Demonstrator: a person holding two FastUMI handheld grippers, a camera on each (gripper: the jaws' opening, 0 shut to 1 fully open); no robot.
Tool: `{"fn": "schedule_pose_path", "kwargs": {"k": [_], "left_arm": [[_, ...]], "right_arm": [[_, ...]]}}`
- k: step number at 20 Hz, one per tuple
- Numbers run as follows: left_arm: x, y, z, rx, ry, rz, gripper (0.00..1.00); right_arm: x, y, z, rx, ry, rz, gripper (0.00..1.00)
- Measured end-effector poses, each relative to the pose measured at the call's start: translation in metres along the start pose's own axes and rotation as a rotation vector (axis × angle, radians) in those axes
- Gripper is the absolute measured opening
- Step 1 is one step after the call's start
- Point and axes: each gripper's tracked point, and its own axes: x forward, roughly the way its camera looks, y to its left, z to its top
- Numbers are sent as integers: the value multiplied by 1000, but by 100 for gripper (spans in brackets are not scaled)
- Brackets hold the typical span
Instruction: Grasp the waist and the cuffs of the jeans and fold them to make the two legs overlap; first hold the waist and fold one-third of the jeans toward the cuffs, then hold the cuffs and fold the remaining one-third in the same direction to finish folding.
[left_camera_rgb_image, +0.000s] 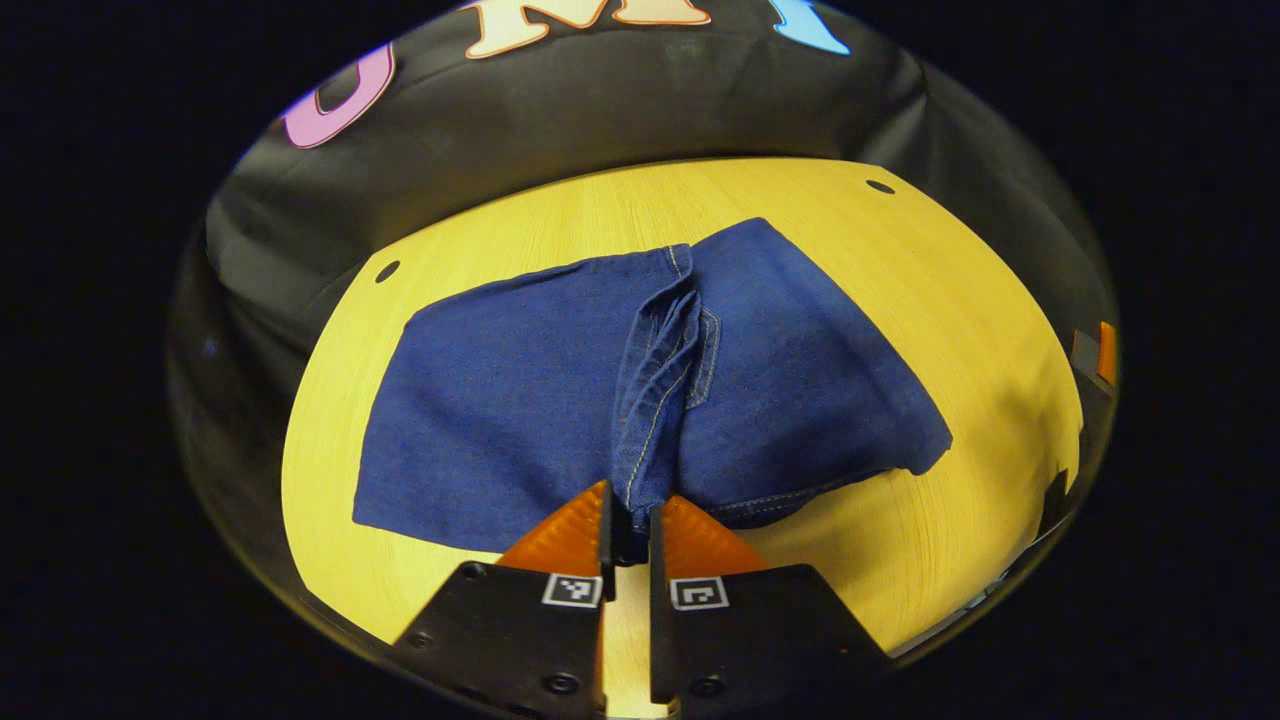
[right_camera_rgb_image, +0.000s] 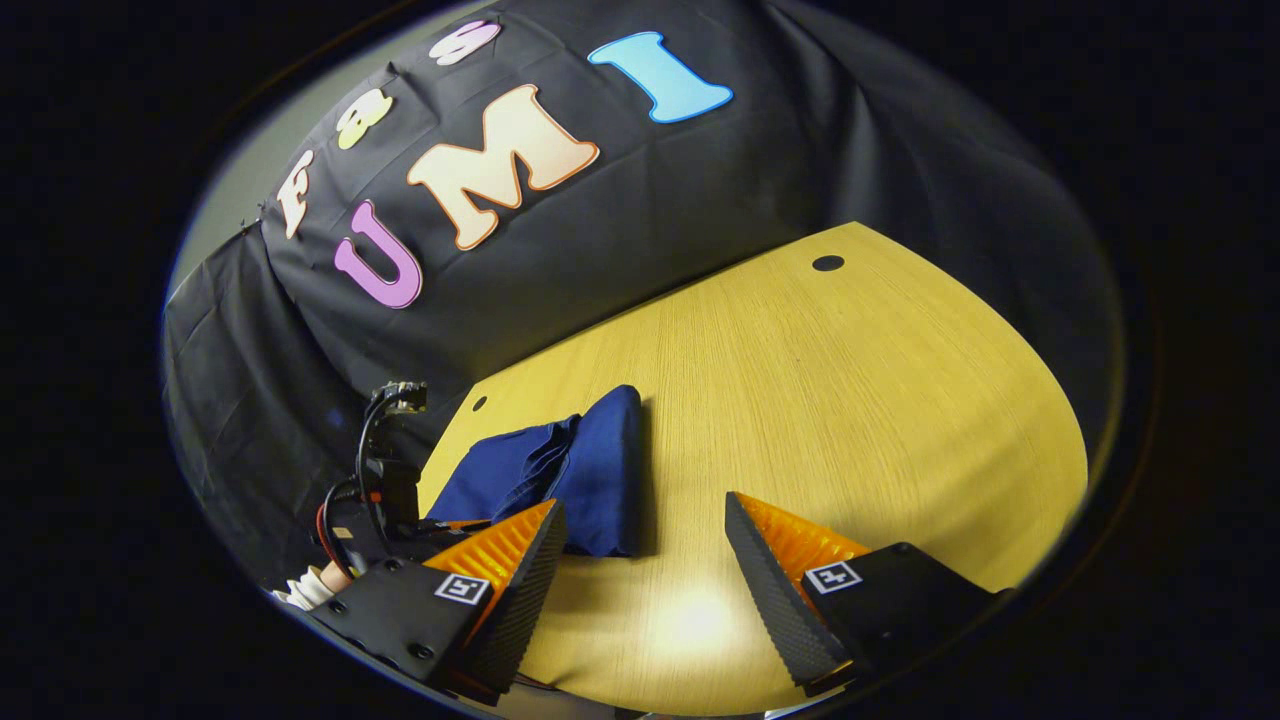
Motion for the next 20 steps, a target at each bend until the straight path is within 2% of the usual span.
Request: {"fn": "schedule_pose_path", "kwargs": {"k": [1, 2, 3, 4, 5, 6, 7, 8, 9, 10, 11, 12, 17, 20], "left_arm": [[-1, -1, -1, 6, -7, -6, 15], [-4, -4, -2, 11, -5, -16, 26], [-15, -1, -3, 16, -9, -12, 30], [-24, 3, -1, 22, -26, 4, 55], [-38, 8, 3, 25, -56, 20, 46], [-51, 14, 8, 18, -97, 31, 60], [-65, 22, 13, 1, -134, 39, 55], [-80, 29, 15, -25, -167, 47, 65], [-92, 39, 16, -58, -198, 54, 66], [-102, 49, 17, -97, -224, 64, 58], [-110, 61, 17, -130, -248, 76, 66], [-115, 71, 16, -157, -265, 85, 66], [-122, 104, -12, -184, -237, 154, 66], [-122, 106, -20, -221, -231, 167, 66]], "right_arm": [[0, 1, 0, 2, -1, -2, 98], [-1, 3, -2, 3, -2, -3, 98], [-2, 5, -2, 2, -4, -4, 98], [-4, 7, -2, 2, -8, -3, 98], [-7, 10, -1, 3, -14, 0, 98], [-9, 15, -1, 4, -22, 4, 98], [-11, 19, 0, 6, -30, 11, 98], [-13, 25, -2, 6, -33, 19, 98], [-14, 30, -2, 4, -37, 27, 98], [-16, 35, -3, 0, -44, 34, 98], [-18, 40, -3, -4, -49, 42, 98], [-19, 44, -5, -9, -53, 50, 98], [-21, 53, -13, -41, -36, 74, 98], [-25, 54, -12, -59, -39, 67, 98]]}}
